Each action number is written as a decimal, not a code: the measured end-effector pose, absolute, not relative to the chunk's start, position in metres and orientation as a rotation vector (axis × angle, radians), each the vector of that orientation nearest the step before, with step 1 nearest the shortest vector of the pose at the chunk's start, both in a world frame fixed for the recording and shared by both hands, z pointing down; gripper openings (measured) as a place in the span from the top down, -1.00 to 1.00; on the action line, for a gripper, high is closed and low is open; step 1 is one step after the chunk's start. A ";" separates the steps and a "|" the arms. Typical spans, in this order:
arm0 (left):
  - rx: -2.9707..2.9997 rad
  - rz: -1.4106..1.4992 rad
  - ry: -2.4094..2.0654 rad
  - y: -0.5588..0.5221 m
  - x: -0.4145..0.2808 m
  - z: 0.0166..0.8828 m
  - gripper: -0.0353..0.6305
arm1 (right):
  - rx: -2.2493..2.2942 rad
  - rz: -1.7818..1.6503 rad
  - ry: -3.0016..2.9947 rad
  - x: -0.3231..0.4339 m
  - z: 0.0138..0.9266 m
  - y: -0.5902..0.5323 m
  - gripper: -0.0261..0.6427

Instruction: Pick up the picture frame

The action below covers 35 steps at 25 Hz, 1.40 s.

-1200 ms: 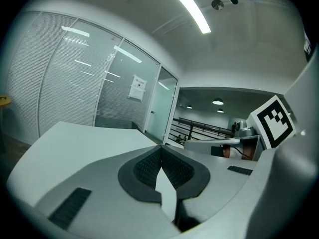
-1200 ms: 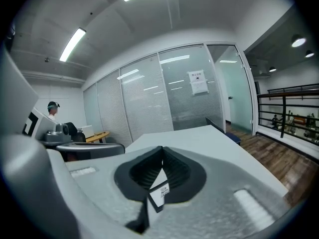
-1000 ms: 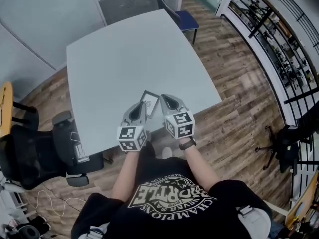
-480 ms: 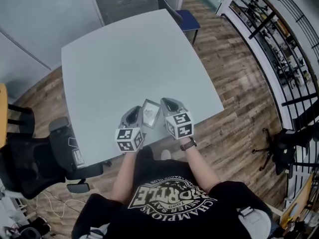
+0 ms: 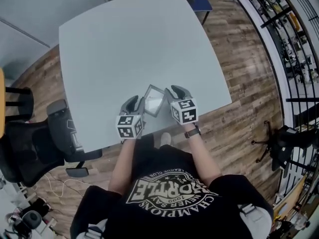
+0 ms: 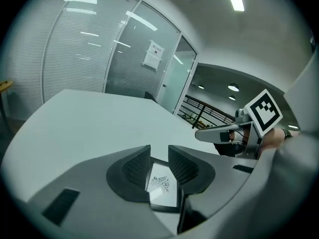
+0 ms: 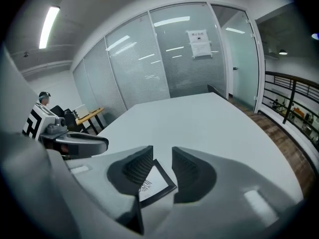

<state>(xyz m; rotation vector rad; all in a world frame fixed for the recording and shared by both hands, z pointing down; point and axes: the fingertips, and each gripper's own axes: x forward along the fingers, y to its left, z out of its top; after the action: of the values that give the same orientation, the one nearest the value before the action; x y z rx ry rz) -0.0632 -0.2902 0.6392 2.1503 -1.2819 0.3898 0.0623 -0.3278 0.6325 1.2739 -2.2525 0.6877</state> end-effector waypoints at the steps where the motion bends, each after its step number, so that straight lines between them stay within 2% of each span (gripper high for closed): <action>1: 2.136 0.405 -1.271 -0.289 -0.065 0.647 0.60 | 1.253 0.702 -2.240 0.062 0.642 -0.327 0.55; 7: 2.035 0.460 -1.210 -0.281 -0.070 0.692 0.35 | 1.137 0.772 -2.176 0.058 0.693 -0.318 0.44; 9: 2.004 0.484 -1.190 -0.276 -0.070 0.708 0.33 | 1.116 0.790 -2.147 0.058 0.710 -0.315 0.43; 18: 1.900 0.574 -1.133 -0.260 -0.070 0.758 0.33 | 1.105 0.836 -2.045 0.058 0.759 -0.317 0.43; 32: 1.820 0.695 -1.215 -0.259 -0.074 0.789 0.34 | 1.220 0.824 -1.967 0.054 0.780 -0.318 0.47; 35: 1.812 0.686 -1.212 -0.259 -0.074 0.789 0.42 | 1.274 0.844 -1.967 0.056 0.779 -0.319 0.50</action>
<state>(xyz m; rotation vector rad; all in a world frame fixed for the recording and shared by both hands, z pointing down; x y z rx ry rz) -0.0737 -0.2589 0.7892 1.8123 -1.2121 0.6859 0.0562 -0.3186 0.7791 1.2739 -1.9672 0.8438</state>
